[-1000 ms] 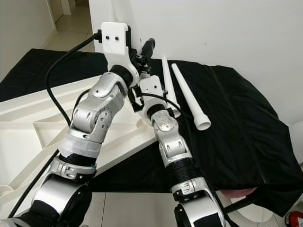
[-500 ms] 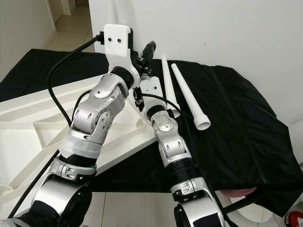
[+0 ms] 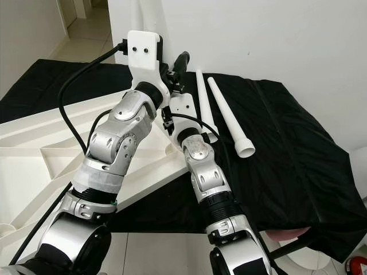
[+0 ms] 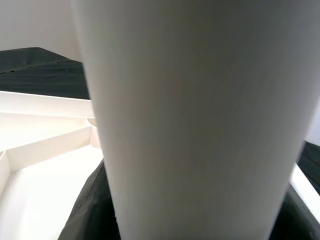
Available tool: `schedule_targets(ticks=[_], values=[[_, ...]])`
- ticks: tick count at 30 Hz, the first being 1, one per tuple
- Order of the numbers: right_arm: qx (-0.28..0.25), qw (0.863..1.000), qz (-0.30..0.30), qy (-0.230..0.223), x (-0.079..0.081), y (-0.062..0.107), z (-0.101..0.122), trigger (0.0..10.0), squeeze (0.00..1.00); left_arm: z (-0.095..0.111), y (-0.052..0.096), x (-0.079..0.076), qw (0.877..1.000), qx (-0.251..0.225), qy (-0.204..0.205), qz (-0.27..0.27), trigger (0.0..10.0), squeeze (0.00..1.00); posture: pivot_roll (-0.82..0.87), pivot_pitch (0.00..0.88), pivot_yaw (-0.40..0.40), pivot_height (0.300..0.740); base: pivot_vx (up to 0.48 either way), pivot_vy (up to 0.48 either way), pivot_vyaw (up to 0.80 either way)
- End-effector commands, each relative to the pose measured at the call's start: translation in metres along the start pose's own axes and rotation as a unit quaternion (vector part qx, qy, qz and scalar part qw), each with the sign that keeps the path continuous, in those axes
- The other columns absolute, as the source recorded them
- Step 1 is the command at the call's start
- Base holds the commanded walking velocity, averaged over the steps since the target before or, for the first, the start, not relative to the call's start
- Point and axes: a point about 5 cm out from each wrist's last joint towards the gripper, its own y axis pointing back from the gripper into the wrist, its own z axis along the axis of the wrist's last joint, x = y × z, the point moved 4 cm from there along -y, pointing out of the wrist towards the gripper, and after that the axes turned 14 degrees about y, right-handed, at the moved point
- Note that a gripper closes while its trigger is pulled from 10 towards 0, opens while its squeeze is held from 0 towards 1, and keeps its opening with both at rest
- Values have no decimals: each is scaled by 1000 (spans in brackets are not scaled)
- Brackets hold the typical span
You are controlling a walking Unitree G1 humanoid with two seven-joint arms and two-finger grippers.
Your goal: Building children table
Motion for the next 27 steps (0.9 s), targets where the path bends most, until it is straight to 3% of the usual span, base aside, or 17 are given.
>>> schedule_targets(ticks=[1,4,5,19,20,21,27], values=[[28,999,-16,-10,-6,-1,-10,10000,0,8,1,-17,999,-18,2,-31,10000,0,18,0,-90,740,0,0,0],[29,999,-17,-9,-6,-2,-10,10000,0,8,2,-18,999,-19,3,-35,10000,0,18,0,-90,740,0,0,0],[29,999,-19,-11,-7,-2,-10,10000,0,8,2,-20,999,-17,9,-45,10000,1000,18,0,-92,740,0,0,0],[40,997,-44,-42,-13,0,-15,10000,0,7,13,-34,994,-5,53,-101,10000,1000,25,0,-93,740,0,0,0],[41,997,-50,-47,-14,1,-15,10000,0,7,15,-33,993,-4,67,-100,10000,298,19,0,-95,740,0,0,0],[41,996,-54,-50,-15,1,-15,10000,0,7,16,-32,992,-5,76,-99,10000,0,19,0,-95,740,0,0,0],[44,995,-67,-54,-21,1,-17,10000,0,8,18,-29,989,-4,109,-96,10000,0,24,0,-106,740,0,0,0]])
